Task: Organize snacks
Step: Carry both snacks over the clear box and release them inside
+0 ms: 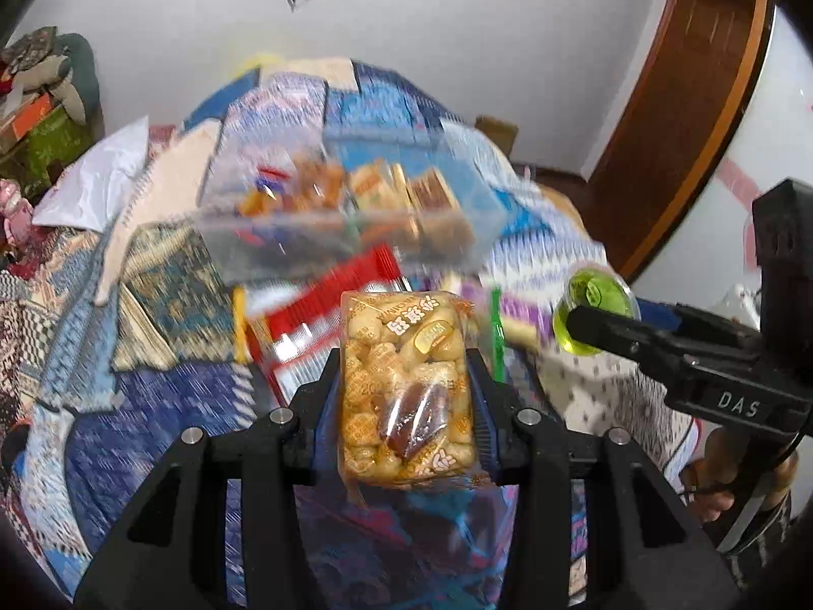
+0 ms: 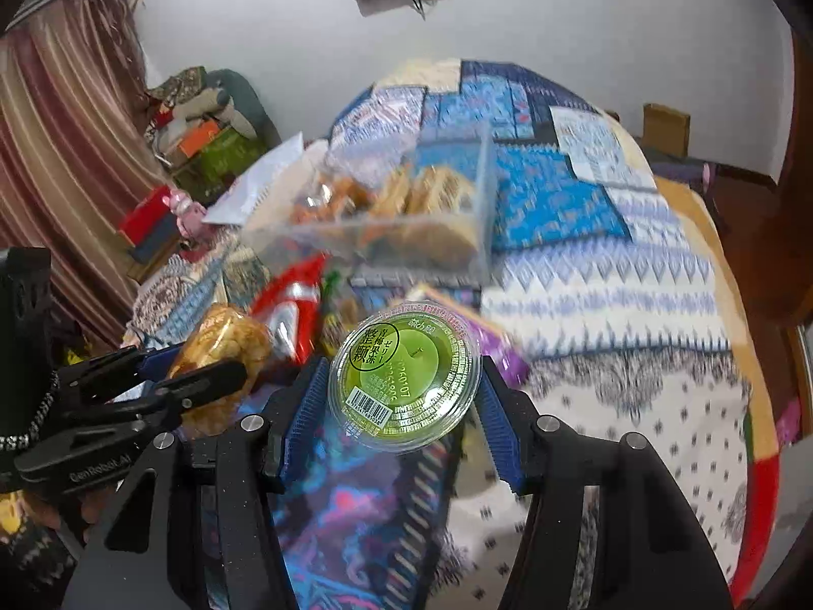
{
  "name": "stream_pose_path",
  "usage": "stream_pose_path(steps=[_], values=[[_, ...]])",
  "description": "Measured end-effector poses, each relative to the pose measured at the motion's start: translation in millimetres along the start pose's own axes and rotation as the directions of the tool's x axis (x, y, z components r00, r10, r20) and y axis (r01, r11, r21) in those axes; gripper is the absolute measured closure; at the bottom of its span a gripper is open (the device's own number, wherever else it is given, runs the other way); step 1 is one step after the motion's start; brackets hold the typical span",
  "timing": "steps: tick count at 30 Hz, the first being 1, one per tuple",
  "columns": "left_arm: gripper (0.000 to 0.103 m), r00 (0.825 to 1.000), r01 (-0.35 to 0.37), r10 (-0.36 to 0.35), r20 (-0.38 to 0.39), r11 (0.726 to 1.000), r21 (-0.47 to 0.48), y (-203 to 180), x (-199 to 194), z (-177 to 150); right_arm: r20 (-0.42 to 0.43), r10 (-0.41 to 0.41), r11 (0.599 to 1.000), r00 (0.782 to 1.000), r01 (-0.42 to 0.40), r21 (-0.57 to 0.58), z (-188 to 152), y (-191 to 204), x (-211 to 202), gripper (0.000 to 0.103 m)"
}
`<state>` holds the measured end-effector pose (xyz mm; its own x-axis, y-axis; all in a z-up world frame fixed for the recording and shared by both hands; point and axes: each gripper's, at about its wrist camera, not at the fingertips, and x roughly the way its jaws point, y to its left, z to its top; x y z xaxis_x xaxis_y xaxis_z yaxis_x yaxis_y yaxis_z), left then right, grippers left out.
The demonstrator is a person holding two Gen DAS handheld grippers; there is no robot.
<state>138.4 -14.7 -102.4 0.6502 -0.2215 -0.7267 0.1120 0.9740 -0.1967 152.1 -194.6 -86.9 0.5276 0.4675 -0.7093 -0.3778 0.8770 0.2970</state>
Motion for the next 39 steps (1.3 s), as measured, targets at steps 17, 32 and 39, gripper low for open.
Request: stream_pose_path(steps=[17, 32, 39], values=[[0.059, 0.989, -0.11, 0.116, 0.092, 0.991, -0.075, 79, 28, 84, 0.082, 0.047, 0.999, 0.996, -0.046, -0.014, 85, 16, 51, 0.049], [0.059, 0.991, -0.129, 0.132, 0.023, 0.986, -0.106, 107, 104, 113, -0.026, 0.071, 0.996, 0.997, -0.072, -0.059, 104, 30, 133, 0.049], [0.047, 0.987, -0.156, 0.161, 0.03, 0.981, -0.115, 109, 109, 114, -0.047, 0.056, 0.994, 0.997, -0.06, -0.088, 100, 34, 134, 0.047]])
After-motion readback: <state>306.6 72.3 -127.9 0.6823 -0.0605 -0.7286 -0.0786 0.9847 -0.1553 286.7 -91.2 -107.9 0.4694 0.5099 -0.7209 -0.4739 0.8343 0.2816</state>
